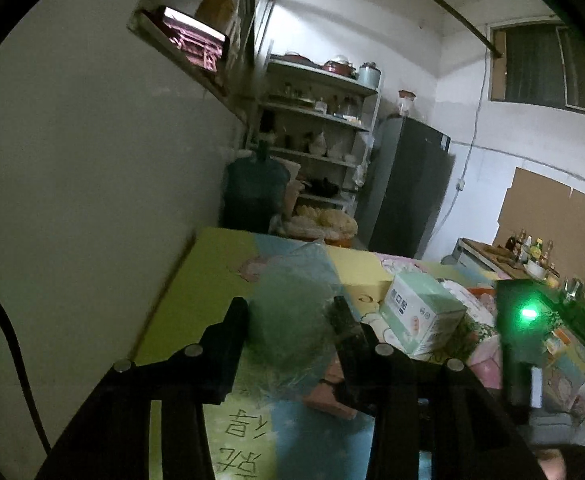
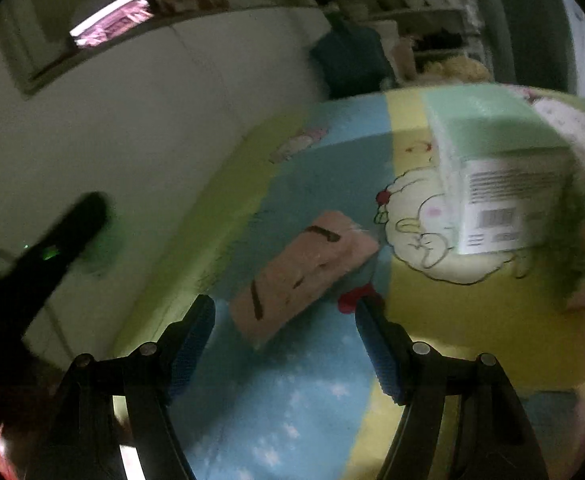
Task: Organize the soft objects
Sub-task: 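Grasp the green mesh bag with the left gripper while the right grasps the pink slipper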
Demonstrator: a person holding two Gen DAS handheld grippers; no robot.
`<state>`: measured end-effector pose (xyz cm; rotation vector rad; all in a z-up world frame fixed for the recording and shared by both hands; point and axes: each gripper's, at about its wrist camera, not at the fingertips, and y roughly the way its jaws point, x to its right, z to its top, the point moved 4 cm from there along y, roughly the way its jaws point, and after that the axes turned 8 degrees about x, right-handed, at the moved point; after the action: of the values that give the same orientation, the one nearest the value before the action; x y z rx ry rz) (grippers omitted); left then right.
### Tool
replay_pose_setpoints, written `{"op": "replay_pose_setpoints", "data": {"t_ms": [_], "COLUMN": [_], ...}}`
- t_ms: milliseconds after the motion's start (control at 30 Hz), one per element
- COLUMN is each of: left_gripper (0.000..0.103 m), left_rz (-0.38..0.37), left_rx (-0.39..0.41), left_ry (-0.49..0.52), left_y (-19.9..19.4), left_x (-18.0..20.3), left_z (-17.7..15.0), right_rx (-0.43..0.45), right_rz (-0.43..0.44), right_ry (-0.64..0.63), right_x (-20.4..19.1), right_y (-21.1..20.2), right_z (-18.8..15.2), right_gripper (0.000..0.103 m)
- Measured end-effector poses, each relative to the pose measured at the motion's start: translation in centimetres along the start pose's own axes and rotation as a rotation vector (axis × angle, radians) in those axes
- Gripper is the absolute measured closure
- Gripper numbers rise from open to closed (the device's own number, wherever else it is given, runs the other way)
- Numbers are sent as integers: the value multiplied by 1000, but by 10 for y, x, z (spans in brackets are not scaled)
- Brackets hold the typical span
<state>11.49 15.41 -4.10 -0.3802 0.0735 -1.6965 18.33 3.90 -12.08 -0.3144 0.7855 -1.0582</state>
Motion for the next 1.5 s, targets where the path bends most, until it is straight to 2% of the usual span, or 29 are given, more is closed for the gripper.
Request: {"op": "replay_pose_setpoints", "data": {"t_ms": [100, 267, 333, 367, 500, 700, 967, 1233, 1500], "left_gripper": [60, 60, 60, 60, 60, 60, 60, 60, 60], "left_rz": [-4, -3, -13, -18, -32, -39, -54, -108, -193], "left_rx": [4, -8, -14, -17, -26, -18, -4, 4, -8], "left_ry": [-15, -33, -42, -44, -60, -63, -39, -13, 26], "left_y": [-4, -1, 0, 2, 6, 5, -1, -2, 0], "left_x": [-4, -9, -10, -10, -12, -15, -5, 28, 78], "left_z": [-2, -5, -7, -9, -12, -10, -8, 1, 4], "right_rx": [31, 24, 7, -6, -8, 13, 118, 243, 353], "right_rz": [-54, -120, -121, -130, -140, -93, -95, -118, -172], "right_ry": [-21, -119, -157, -170, -215, -184, -192, -179, -161], "right_x": [-10, -26, -31, -32, -34, -26, -23, -8, 23], "right_y": [13, 31, 33, 35, 32, 22, -19, -83, -136], "right_z": [7, 10, 8, 7, 3, 2, 13, 20, 29], "right_gripper": [29, 29, 48, 61, 62, 62, 62, 62, 62]}}
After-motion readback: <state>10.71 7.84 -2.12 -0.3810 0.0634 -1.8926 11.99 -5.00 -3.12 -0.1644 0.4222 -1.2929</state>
